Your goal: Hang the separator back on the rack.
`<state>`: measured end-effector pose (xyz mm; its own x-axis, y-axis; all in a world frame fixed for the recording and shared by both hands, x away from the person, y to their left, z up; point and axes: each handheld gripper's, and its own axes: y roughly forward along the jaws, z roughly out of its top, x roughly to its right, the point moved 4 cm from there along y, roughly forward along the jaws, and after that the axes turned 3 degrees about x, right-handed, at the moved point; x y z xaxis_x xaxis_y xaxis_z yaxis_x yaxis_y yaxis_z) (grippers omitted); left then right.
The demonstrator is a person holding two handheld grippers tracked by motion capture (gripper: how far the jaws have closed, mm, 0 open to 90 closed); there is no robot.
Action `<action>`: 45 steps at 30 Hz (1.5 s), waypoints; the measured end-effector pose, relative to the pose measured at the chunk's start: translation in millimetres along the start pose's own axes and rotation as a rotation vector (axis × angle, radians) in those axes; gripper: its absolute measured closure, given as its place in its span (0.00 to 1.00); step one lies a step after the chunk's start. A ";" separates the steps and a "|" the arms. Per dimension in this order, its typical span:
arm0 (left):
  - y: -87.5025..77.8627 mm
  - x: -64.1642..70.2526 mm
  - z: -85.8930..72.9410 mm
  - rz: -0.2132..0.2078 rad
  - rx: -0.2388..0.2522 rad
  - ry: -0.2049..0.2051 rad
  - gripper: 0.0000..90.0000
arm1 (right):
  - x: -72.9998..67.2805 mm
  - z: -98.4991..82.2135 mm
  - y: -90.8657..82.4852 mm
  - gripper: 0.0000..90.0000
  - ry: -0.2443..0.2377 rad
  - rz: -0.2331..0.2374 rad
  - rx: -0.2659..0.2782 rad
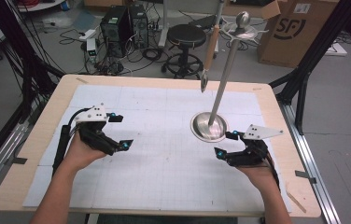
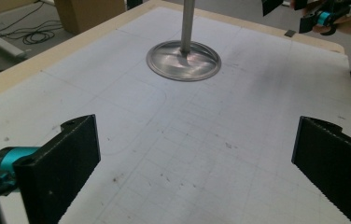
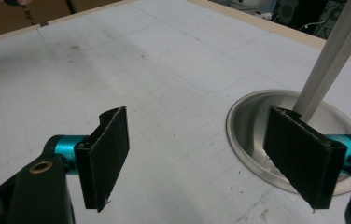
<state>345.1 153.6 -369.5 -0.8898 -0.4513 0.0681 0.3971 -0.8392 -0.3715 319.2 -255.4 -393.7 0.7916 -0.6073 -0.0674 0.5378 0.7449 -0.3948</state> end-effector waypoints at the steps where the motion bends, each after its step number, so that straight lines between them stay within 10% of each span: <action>1: 0.6 0.5 -2.9 0.007 -0.010 0.001 0.02 | 0.6 -0.4 -0.4 0.24 0.002 0.001 0.001; 45: -5.2 -7.6 -27.6 0.035 0.029 -0.035 0.02 | 7.0 -12.6 14.5 0.23 0.005 -0.007 -0.063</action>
<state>343.6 169.8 -393.6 -0.8671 -0.4903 0.0881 0.4347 -0.8311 -0.3470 328.9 -252.3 -411.4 0.7861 -0.6142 -0.0690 0.5241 0.7217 -0.4522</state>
